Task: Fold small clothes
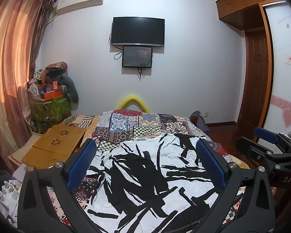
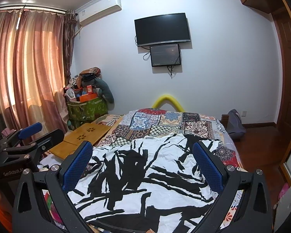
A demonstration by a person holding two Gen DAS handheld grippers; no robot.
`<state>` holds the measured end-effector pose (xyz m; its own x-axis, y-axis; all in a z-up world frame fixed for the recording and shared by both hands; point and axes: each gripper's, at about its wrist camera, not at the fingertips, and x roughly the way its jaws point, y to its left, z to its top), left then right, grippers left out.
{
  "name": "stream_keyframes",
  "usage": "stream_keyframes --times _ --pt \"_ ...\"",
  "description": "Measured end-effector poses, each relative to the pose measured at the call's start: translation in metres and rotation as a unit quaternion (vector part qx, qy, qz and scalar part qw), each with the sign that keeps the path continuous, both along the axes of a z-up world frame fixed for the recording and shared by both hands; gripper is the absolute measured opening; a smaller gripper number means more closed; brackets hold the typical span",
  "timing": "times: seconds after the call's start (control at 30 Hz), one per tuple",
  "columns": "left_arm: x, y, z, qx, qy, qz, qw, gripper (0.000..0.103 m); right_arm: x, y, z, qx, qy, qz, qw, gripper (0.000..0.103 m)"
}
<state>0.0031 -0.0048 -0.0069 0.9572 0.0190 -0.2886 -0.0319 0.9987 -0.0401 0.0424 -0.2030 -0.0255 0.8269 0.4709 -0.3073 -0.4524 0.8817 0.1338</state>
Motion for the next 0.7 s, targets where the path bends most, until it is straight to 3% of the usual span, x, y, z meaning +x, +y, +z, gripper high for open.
stream_keyframes --times 0.7 --pt "0.0006 -0.0032 0.0008 0.003 0.002 0.001 1.0 0.103 -0.0025 0.0003 0.0019 0.0 0.002 0.0 1.0 0.103"
